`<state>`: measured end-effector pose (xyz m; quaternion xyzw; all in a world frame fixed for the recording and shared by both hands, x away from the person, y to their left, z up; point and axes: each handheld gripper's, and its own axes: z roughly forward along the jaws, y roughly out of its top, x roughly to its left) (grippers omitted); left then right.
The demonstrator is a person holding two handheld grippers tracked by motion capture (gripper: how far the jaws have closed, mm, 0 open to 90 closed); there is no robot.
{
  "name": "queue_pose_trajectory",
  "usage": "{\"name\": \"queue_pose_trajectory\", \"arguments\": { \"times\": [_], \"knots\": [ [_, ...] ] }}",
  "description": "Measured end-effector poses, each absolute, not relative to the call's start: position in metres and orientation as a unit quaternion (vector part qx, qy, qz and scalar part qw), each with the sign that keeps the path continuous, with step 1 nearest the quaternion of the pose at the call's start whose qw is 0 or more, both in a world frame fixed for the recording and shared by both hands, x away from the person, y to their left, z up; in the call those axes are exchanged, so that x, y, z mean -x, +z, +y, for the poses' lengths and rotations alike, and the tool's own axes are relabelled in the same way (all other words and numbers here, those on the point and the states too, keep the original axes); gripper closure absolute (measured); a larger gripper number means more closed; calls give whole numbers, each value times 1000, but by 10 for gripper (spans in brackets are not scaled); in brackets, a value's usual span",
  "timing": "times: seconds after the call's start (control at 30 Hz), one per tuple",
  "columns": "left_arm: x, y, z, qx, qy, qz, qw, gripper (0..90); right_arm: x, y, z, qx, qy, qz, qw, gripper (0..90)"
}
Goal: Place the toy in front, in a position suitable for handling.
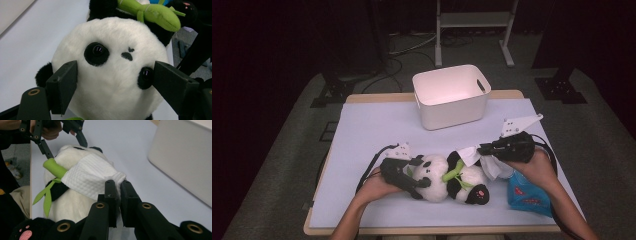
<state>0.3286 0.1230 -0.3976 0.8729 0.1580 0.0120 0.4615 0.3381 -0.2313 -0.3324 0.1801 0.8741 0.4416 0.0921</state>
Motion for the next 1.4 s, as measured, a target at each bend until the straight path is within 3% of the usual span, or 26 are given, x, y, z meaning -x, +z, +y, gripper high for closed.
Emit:
{"name": "queue_pose_trajectory", "arguments": {
  "times": [0.87,1.4],
  "knots": [
    [-327,-398,123,-874,12,155,461,202,-362,-342,-161,-134,418,898,31,830],
    [-328,-398,123,-873,13,161,459,203,-329,-348,-197,-137,433,891,-5,831]
  ]
}}
